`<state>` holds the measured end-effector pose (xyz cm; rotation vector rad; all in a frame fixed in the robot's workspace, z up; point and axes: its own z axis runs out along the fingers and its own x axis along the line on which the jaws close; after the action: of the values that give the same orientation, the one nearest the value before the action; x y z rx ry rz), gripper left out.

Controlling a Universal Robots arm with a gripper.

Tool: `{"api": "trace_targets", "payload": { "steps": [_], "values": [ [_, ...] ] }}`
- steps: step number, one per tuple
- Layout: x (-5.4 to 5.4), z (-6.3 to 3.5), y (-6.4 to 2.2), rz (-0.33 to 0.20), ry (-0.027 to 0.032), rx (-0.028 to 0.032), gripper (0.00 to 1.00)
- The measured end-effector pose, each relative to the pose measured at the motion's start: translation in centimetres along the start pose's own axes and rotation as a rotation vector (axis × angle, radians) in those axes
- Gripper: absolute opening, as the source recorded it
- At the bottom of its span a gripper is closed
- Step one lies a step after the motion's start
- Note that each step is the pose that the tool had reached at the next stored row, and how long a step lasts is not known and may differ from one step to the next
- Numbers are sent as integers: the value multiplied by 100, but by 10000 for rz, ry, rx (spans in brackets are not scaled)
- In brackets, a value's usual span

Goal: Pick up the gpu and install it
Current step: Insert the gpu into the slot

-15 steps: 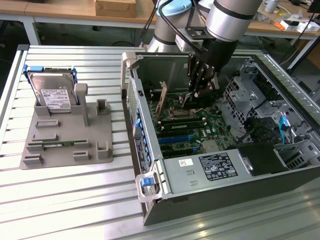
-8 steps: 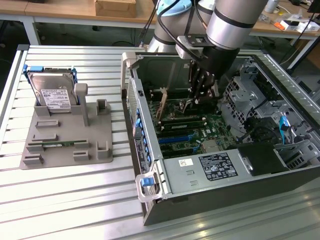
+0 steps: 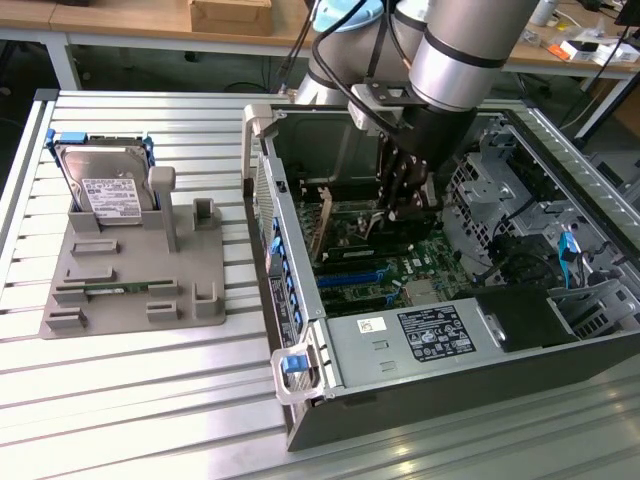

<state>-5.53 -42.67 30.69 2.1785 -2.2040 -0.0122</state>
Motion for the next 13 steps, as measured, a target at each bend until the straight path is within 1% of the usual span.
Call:
{"api": "trace_targets", "payload": {
  "steps": [1,2,4,7,9,13],
  "values": [
    [35,9,13,0,-18,-1,27],
    [54,16,21,-3,-77,-1,27],
    [95,28,36,-3,-83,-1,27],
    [113,55,76,-4,-85,0,27],
    [116,104,119,-3,-83,-1,27],
    [163,183,165,-5,-82,-1,27]
  ]
}}
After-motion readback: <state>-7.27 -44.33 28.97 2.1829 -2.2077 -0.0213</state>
